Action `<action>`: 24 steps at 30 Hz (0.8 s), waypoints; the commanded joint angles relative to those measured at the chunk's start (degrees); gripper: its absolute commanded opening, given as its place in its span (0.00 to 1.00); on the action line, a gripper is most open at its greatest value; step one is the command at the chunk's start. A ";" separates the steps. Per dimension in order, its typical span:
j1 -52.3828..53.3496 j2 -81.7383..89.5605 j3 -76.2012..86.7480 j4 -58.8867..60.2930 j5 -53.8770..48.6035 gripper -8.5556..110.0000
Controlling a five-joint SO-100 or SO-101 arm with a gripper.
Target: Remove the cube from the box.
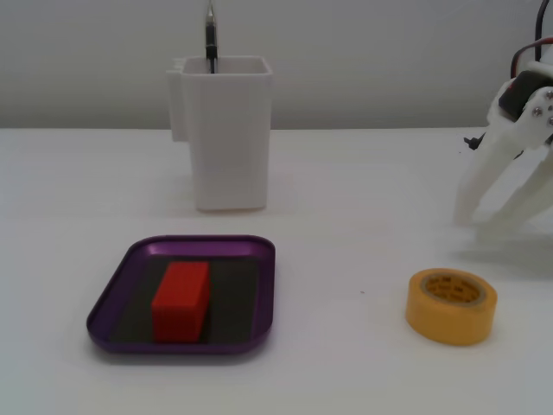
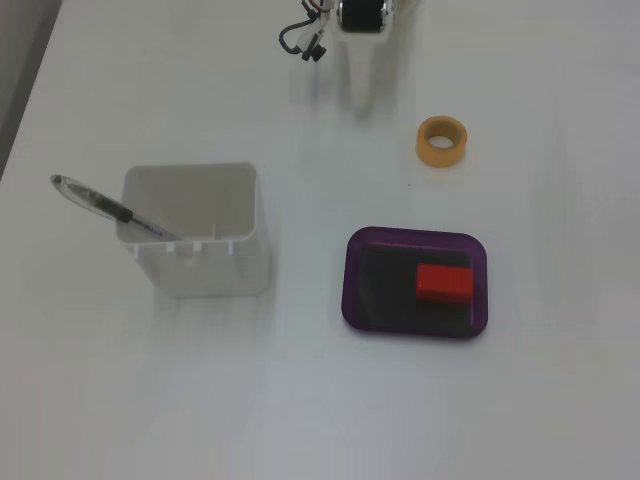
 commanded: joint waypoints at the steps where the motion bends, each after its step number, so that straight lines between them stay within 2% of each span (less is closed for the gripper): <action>1: -0.35 2.72 0.26 -0.88 -0.26 0.11; 16: -0.35 2.72 0.09 -0.88 -0.44 0.11; 24: -0.09 1.93 -15.29 -4.13 0.09 0.11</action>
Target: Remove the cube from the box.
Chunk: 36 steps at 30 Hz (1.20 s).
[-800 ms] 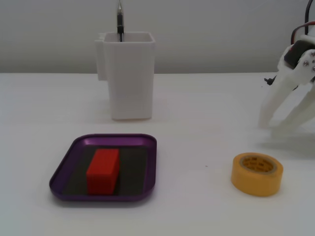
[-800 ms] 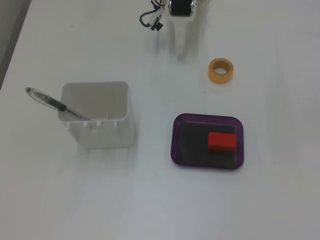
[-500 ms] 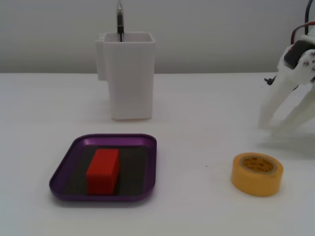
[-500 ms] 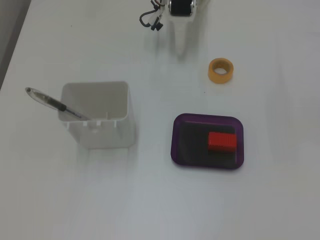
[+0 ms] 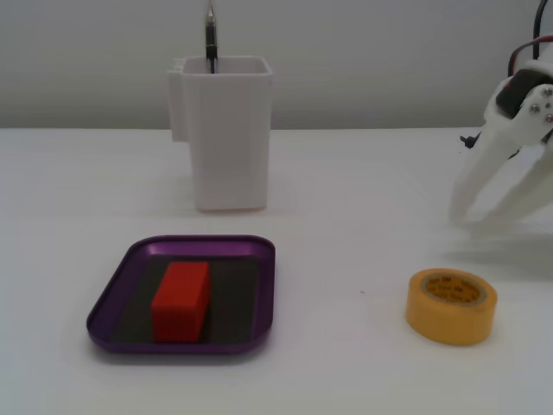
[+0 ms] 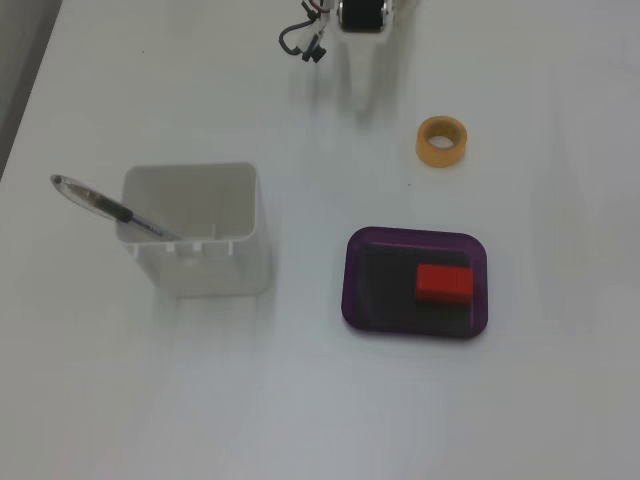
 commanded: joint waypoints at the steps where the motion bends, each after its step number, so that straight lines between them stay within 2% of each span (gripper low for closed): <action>1: -0.09 1.85 -8.17 -3.25 0.35 0.11; 8: -0.88 1.49 -10.55 -10.72 -0.09 0.11; 13: -9.40 -5.98 -11.51 -12.30 0.18 0.11; 18: -12.04 -26.28 -18.46 -16.61 3.96 0.11; 30: -18.54 -80.86 -55.90 -17.14 11.69 0.12; 36: -18.90 -99.93 -75.32 -17.14 11.78 0.23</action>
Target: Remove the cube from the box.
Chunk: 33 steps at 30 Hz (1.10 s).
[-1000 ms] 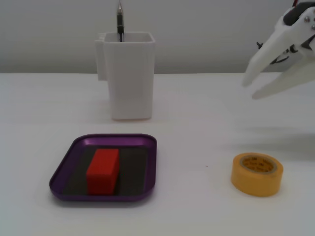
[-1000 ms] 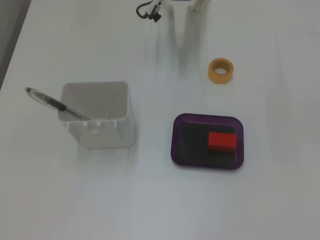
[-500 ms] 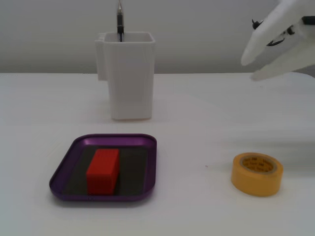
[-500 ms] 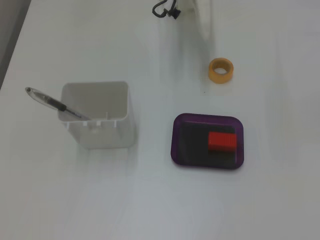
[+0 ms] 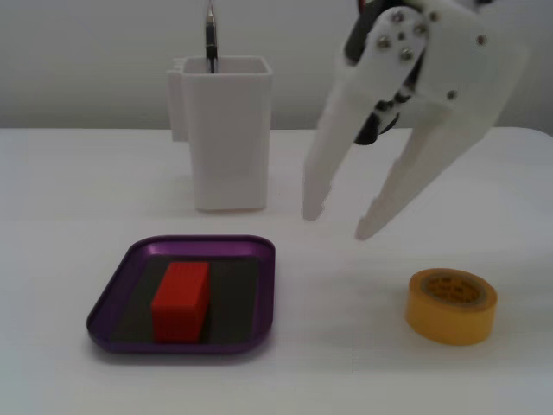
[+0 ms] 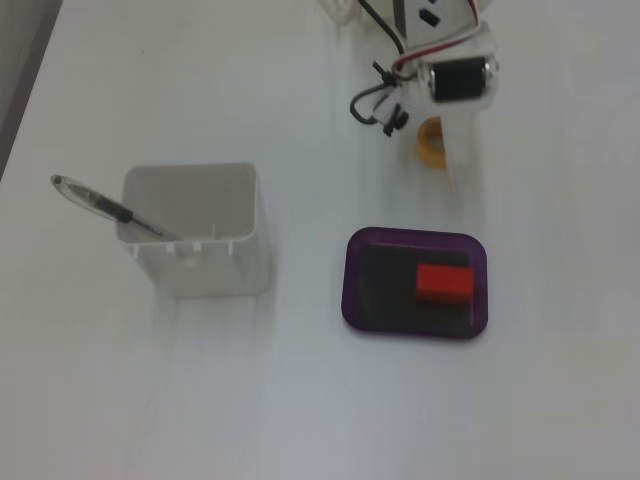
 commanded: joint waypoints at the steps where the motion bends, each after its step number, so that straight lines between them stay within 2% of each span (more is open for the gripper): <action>1: 0.35 -8.79 -13.10 -0.62 0.44 0.24; 10: 4.75 -29.18 -32.26 0.18 1.93 0.26; 21: 6.50 -38.14 -37.35 0.18 1.49 0.26; 24: 6.50 -38.14 -37.35 0.18 1.41 0.22; 29: 6.33 -38.14 -37.35 -0.44 1.41 0.06; 33: 6.15 -37.35 -37.44 0.09 1.85 0.07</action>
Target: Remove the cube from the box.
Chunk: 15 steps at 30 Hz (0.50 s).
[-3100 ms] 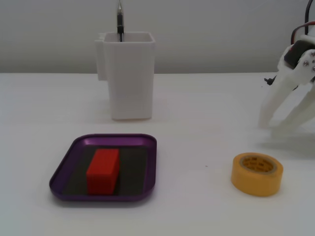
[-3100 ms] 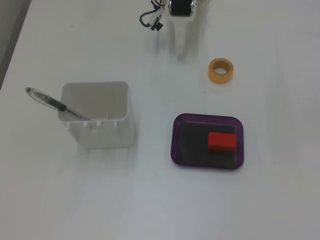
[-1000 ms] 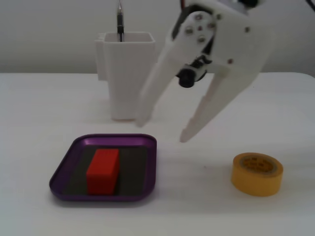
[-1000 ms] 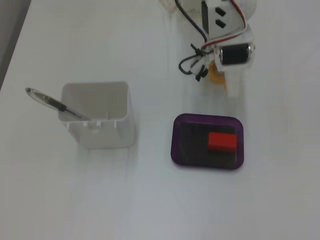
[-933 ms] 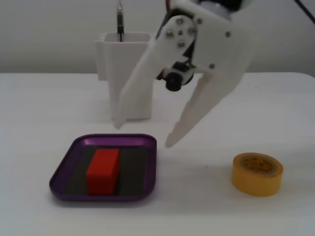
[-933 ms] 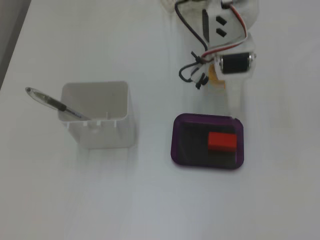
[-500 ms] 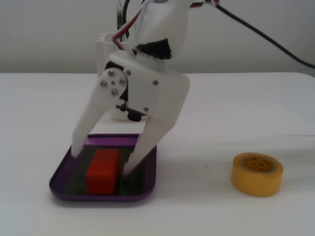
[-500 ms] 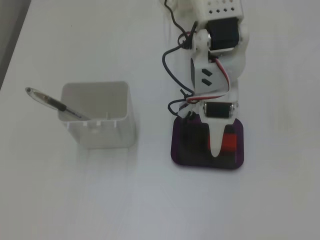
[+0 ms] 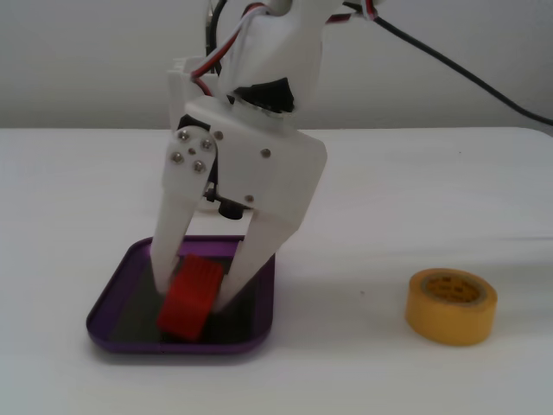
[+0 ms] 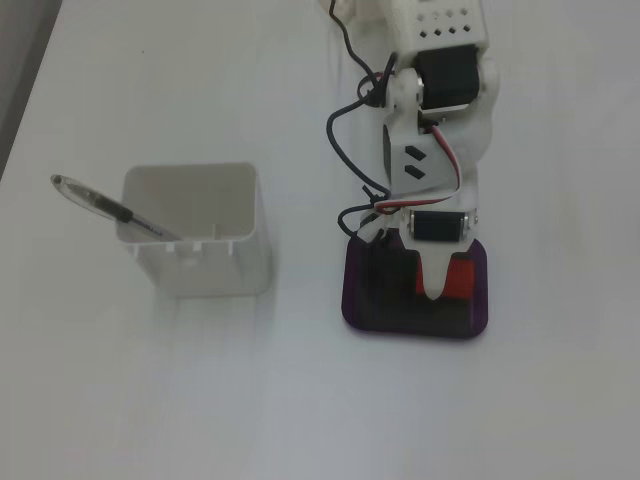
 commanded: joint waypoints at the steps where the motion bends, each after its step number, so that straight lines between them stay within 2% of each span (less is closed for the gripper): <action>1: -0.62 1.49 -2.02 0.26 -0.09 0.07; 3: -0.97 2.99 -3.69 0.88 0.00 0.07; 10: -1.14 15.03 -10.55 17.23 0.18 0.07; 15: -2.02 25.49 -9.84 27.16 -0.62 0.07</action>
